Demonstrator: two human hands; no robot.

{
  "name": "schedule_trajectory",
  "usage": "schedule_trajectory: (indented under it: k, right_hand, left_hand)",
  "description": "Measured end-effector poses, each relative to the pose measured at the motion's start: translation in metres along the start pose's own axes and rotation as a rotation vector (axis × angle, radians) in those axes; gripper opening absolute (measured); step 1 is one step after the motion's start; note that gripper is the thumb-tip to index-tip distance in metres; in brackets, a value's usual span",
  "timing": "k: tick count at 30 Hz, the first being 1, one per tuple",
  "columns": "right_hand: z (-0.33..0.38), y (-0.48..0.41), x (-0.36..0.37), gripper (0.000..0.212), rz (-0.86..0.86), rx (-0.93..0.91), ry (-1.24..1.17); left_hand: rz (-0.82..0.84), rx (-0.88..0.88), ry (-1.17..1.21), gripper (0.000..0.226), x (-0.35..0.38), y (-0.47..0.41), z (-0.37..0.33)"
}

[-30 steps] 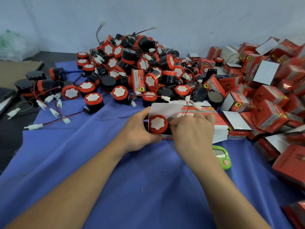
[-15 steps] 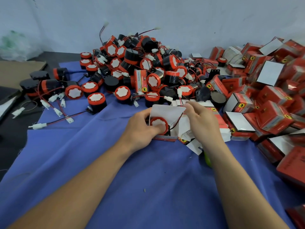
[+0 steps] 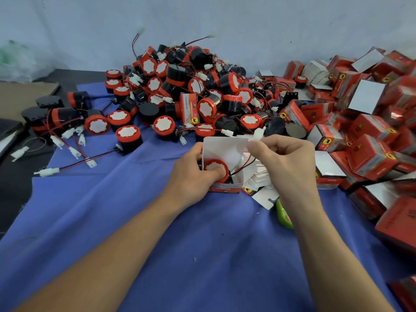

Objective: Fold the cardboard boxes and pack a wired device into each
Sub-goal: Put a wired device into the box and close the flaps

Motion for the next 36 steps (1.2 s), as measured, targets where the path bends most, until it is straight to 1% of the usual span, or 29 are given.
schedule_trajectory:
  k: [3, 5, 6, 10, 13, 16, 18, 20, 23, 26, 28, 30, 32, 33, 34, 36]
  right_hand:
    - [0.017, 0.008, 0.006, 0.023, -0.007, -0.119, 0.141]
    - [0.021, 0.009, 0.008, 0.033, -0.045, -0.142, 0.209]
    - [0.020, 0.008, 0.009, 0.035, -0.057, -0.130, 0.238]
    - [0.008, 0.006, 0.018, 0.030, -0.026, -0.008, 0.363]
    - [0.006, 0.006, 0.021, 0.028, 0.031, 0.011, 0.437]
    - [0.003, 0.008, 0.028, 0.033, 0.105, -0.020, 0.614]
    - [0.003, 0.010, 0.033, 0.041, 0.104, -0.060, 0.781]
    - [0.003, 0.012, 0.036, 0.043, 0.091, -0.094, 0.880]
    - [0.004, 0.013, 0.041, 0.041, 0.045, -0.130, 0.996]
    - [0.005, 0.015, 0.045, 0.031, -0.001, -0.165, 1.076]
    - [0.001, 0.013, 0.045, 0.030, -0.005, -0.159, 1.111]
    - [0.000, 0.011, 0.041, 0.027, -0.087, -0.175, 1.158]
    - [0.003, 0.010, 0.036, 0.014, -0.193, -0.213, 1.136]
    - [0.003, 0.010, 0.035, 0.007, -0.213, -0.223, 1.094]
    - [0.002, 0.010, 0.035, 0.011, -0.207, -0.226, 1.037]
    - [-0.001, 0.010, 0.039, 0.027, -0.141, -0.275, 0.916]
  left_hand:
    - [0.007, -0.007, 0.015, 0.048, 0.002, 0.001, 0.002]
    - [0.012, -0.002, 0.027, 0.045, 0.002, 0.001, 0.002]
    - [0.014, 0.001, 0.028, 0.045, 0.002, 0.000, 0.002]
    - [0.016, 0.004, 0.038, 0.044, 0.002, -0.001, 0.003]
    - [0.015, 0.025, 0.037, 0.046, 0.003, -0.001, 0.002]
    - [0.015, 0.041, 0.033, 0.049, 0.003, -0.001, 0.002]
    - [0.008, 0.054, 0.024, 0.045, 0.002, -0.001, 0.003]
    - [0.010, 0.066, 0.019, 0.044, 0.002, -0.002, 0.003]
    - [0.007, 0.083, 0.011, 0.044, 0.002, -0.002, 0.002]
    - [-0.011, 0.109, 0.010, 0.047, 0.000, -0.001, -0.001]
    - [-0.007, 0.118, 0.006, 0.049, 0.000, -0.001, -0.002]
    - [-0.007, 0.116, 0.000, 0.047, 0.000, -0.001, -0.003]
    - [-0.008, 0.108, -0.008, 0.046, -0.001, -0.001, -0.004]
    - [-0.007, 0.106, -0.009, 0.045, 0.000, -0.001, -0.003]
    - [-0.006, 0.105, -0.004, 0.045, 0.000, -0.001, -0.003]
    - [-0.010, 0.097, 0.021, 0.045, 0.000, 0.000, -0.001]
Point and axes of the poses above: each hand's wrist, its own y-axis away from the middle knuckle, its own x-axis out of the palm, z = x × y, the point moved 8 cm from there along -y, towards the middle knuckle, and after that the axes turned 10 degrees about x, right-handed, at the moved point
